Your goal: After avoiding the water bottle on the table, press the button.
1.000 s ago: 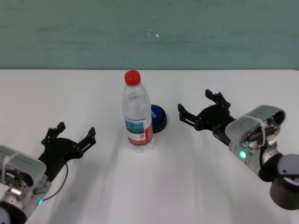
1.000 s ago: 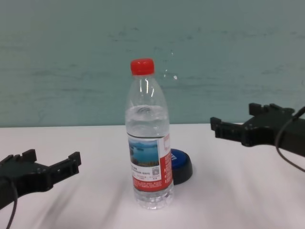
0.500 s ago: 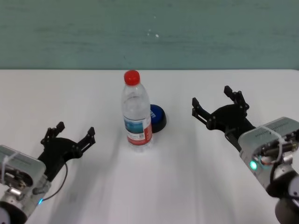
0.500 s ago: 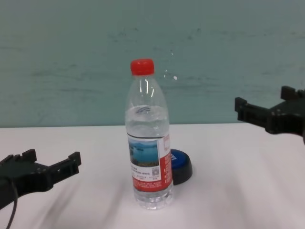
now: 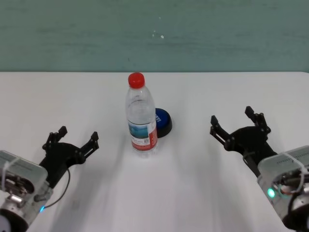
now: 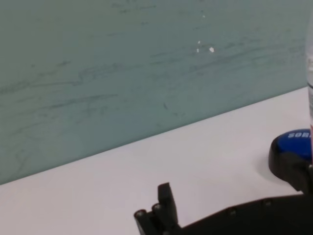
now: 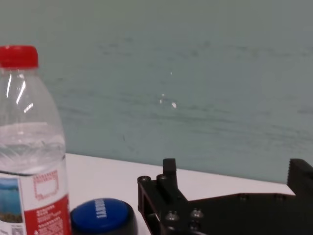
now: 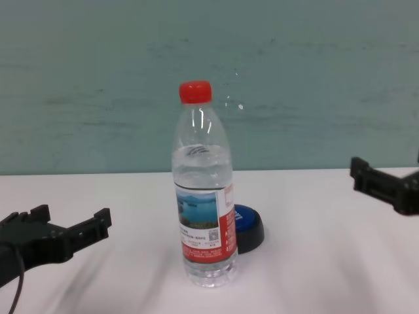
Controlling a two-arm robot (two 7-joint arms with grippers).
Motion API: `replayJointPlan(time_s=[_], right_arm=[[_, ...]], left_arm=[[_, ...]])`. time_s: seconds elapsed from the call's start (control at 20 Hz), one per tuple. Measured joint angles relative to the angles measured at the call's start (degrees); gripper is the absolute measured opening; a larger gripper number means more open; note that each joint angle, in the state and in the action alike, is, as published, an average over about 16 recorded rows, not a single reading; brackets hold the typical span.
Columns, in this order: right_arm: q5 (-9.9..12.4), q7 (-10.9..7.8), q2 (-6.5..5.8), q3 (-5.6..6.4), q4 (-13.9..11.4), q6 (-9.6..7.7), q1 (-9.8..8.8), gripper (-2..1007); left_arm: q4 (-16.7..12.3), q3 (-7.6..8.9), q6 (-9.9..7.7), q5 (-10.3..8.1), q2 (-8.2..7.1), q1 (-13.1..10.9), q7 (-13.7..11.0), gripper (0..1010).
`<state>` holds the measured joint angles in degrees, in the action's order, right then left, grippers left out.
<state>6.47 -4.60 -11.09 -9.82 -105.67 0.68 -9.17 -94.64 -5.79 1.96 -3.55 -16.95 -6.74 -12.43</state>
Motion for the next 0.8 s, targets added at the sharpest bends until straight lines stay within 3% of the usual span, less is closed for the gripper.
replayJointPlan(time_s=[0.35, 0.8], right_arm=[[0.15, 0.28, 1.30, 2.16, 0.87, 1.70, -2.49, 1004], [-0.77, -0.82, 2.48, 3.19, 4.41, 3.66, -1.66, 1004]], left_arm=[[0.00, 0.00, 0.00, 0.00, 0.00, 0.00, 0.00, 1000], [0.00, 0.00, 0.00, 0.00, 0.00, 0.00, 0.00, 1000]])
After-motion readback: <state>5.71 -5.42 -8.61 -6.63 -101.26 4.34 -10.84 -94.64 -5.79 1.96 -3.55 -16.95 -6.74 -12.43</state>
